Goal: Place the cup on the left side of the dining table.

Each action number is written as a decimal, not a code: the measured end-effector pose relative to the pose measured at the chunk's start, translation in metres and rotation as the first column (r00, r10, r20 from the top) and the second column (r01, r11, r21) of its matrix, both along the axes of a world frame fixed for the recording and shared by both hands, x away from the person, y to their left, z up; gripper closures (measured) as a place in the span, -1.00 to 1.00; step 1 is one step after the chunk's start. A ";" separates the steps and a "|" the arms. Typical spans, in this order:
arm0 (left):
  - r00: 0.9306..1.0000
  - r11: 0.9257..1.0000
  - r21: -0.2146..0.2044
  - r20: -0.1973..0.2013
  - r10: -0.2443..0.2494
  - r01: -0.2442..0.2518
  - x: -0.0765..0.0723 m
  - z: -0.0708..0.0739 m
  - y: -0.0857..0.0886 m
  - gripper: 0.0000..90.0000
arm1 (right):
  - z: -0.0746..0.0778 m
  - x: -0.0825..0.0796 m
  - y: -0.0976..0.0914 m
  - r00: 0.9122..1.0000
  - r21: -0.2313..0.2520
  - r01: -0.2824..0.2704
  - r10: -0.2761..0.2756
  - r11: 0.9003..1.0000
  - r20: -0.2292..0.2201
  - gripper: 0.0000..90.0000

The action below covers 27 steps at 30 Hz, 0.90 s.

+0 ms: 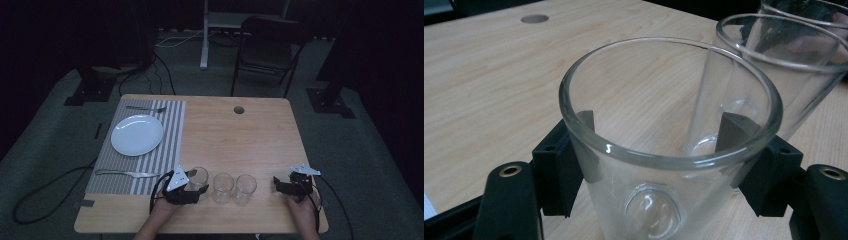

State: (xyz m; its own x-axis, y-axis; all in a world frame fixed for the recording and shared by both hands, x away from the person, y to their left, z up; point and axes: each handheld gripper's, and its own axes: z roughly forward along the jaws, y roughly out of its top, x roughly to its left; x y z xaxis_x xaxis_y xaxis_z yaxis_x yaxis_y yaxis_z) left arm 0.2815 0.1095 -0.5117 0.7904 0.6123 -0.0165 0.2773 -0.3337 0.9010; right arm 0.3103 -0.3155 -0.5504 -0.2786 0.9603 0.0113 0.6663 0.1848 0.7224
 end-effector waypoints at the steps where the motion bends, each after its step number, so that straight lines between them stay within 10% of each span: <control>1: 1.000 1.000 0.003 -0.008 -0.001 0.001 0.001 0.002 0.001 -0.33 | 0.000 0.000 0.000 1.000 0.001 0.001 -0.001 1.000 -0.001 -0.72; 15: 0.995 0.994 0.031 0.021 0.101 -0.102 0.009 0.020 0.015 -0.33 | 0.000 0.000 0.000 1.000 0.000 0.001 -0.001 1.000 0.000 -0.72; 27: 0.974 0.975 0.019 0.047 0.221 -0.222 0.022 0.038 0.044 -0.33 | 0.000 0.000 0.000 1.000 0.000 0.000 0.000 1.000 0.000 -0.72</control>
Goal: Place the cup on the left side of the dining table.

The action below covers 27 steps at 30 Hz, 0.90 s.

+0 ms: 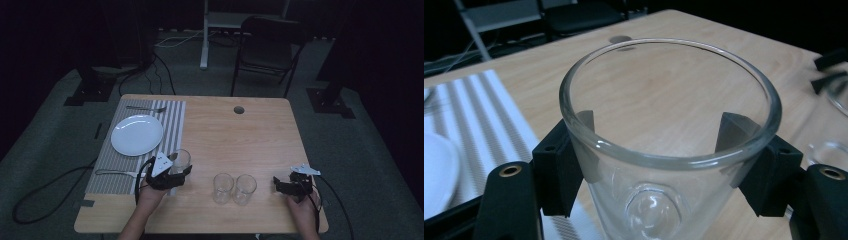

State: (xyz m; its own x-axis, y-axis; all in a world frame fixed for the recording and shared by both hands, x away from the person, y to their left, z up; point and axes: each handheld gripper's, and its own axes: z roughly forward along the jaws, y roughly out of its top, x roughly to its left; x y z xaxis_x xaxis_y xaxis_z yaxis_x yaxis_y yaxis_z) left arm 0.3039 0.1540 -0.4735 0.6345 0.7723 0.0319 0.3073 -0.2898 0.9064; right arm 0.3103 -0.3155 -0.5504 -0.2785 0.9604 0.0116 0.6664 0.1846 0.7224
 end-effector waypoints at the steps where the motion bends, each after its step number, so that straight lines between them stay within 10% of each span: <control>1: 1.000 1.000 0.005 0.010 0.016 -0.016 0.001 0.001 0.002 -0.33 | 0.000 0.000 0.000 1.000 0.000 0.000 0.000 1.000 0.000 -0.72; 27: 0.973 0.974 0.006 -0.047 0.226 -0.226 0.040 -0.011 0.046 -0.33 | 0.000 0.000 0.000 1.000 0.000 0.001 -0.001 1.000 -0.001 -0.72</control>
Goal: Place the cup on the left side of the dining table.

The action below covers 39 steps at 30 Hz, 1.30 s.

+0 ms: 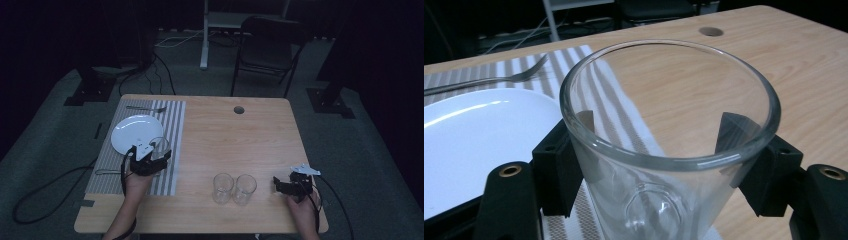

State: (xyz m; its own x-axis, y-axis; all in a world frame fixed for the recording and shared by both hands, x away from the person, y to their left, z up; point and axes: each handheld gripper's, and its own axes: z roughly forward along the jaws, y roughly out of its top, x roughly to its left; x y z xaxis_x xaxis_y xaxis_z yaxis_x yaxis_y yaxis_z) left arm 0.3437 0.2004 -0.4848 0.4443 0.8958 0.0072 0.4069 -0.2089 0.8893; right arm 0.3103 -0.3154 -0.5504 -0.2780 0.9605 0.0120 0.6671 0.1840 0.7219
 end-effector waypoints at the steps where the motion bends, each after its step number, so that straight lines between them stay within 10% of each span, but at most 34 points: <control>1: 1.000 1.000 0.012 -0.001 -0.001 0.001 0.001 0.000 0.000 -0.33 | 0.000 0.000 0.000 1.000 -0.001 -0.001 0.001 1.000 0.001 -0.72; 32: 0.997 0.999 0.027 -0.060 0.047 -0.045 0.003 -0.021 0.007 -0.35 | 0.000 0.000 0.000 1.000 0.000 0.000 0.000 1.000 0.000 -0.72; 39: 0.996 0.998 0.045 -0.077 0.052 -0.049 -0.004 -0.019 0.006 -0.61 | 0.000 0.000 0.000 1.000 0.000 0.001 -0.001 1.000 0.000 -0.72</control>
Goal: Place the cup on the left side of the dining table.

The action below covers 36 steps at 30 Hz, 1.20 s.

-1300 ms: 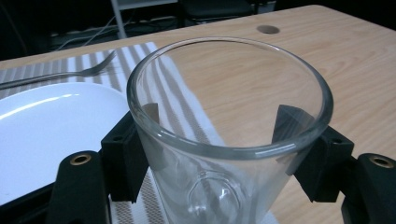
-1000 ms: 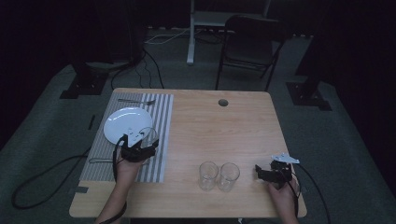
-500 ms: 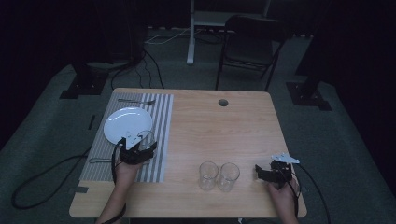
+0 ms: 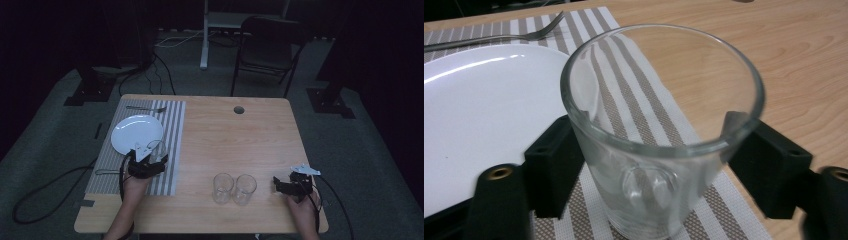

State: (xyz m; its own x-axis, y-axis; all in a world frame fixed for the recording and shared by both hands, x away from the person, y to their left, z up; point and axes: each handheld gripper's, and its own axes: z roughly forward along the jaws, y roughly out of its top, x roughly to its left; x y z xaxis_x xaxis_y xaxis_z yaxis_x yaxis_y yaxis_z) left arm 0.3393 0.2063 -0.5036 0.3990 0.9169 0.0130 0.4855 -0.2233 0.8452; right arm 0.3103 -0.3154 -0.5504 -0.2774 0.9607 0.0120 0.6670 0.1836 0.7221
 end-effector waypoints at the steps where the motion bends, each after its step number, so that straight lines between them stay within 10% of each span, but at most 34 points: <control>1: 1.000 1.000 -0.004 -0.008 -0.007 0.007 -0.001 0.000 0.000 -0.61 | 0.000 0.000 0.000 1.000 0.000 0.000 0.000 1.000 0.000 -0.72; 7: 1.000 0.999 -0.034 -0.023 -0.013 0.012 -0.004 0.000 0.002 -1.00 | 0.000 0.000 0.000 1.000 0.000 0.000 0.000 1.000 0.001 -0.72; 14: 0.998 0.997 -0.063 -0.012 0.055 -0.055 -0.017 0.003 0.012 -1.00 | 0.000 0.000 0.000 1.000 0.000 0.000 0.000 1.000 0.000 -0.72; 36: 0.985 0.986 0.035 -0.059 0.163 -0.161 -0.066 -0.016 0.058 -1.00 | 0.000 0.000 0.000 1.000 0.000 0.000 0.000 1.000 0.000 -0.72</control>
